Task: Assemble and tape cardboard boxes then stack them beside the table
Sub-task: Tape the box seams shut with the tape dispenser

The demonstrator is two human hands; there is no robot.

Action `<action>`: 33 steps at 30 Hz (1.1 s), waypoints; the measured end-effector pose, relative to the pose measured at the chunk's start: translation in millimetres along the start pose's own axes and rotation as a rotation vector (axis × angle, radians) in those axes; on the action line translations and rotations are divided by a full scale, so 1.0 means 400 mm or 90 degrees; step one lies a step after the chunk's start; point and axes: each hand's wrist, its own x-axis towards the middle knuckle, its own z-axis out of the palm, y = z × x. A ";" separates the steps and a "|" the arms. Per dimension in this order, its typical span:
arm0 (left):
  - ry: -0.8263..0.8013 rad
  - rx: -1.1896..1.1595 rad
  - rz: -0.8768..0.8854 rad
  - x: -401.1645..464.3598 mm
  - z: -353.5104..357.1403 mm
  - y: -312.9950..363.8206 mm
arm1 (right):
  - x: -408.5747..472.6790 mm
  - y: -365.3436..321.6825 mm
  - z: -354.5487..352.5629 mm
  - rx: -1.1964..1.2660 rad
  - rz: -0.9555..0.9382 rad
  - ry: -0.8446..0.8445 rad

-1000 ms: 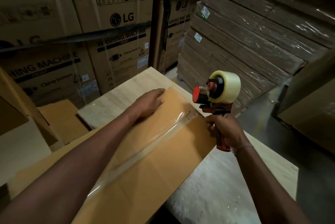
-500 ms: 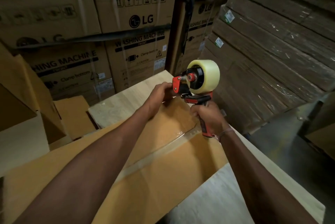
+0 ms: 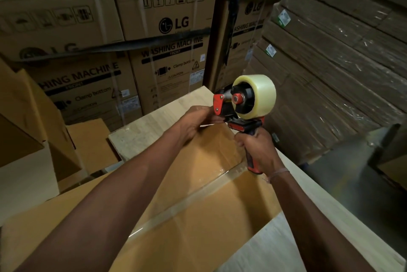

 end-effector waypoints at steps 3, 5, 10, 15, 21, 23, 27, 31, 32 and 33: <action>0.020 0.015 -0.031 0.011 0.007 0.007 | -0.007 -0.002 0.003 0.007 -0.009 0.001; 0.028 0.014 -0.049 0.018 0.009 0.012 | -0.007 -0.003 0.004 -0.001 -0.007 0.006; 0.065 0.009 -0.056 0.023 0.013 0.006 | -0.011 -0.009 0.011 -0.003 -0.008 0.007; 0.070 0.021 -0.061 0.033 0.013 -0.002 | -0.012 -0.007 0.016 0.004 -0.005 0.004; 0.127 0.079 -0.069 0.028 0.018 0.001 | -0.013 -0.011 0.012 -0.005 0.014 0.005; 0.162 0.102 -0.073 0.033 0.021 -0.005 | -0.012 -0.010 0.007 -0.045 0.016 0.006; 0.188 0.103 -0.065 0.043 0.034 -0.017 | -0.010 -0.008 0.000 -0.066 0.038 0.004; 0.190 0.157 0.021 0.062 0.031 -0.050 | 0.000 -0.002 -0.006 -0.022 0.066 -0.011; 0.193 0.168 0.039 0.063 0.030 -0.055 | 0.002 0.000 -0.008 -0.027 0.063 -0.012; 0.196 0.176 0.056 0.064 0.029 -0.059 | 0.003 0.000 -0.010 -0.037 0.059 -0.011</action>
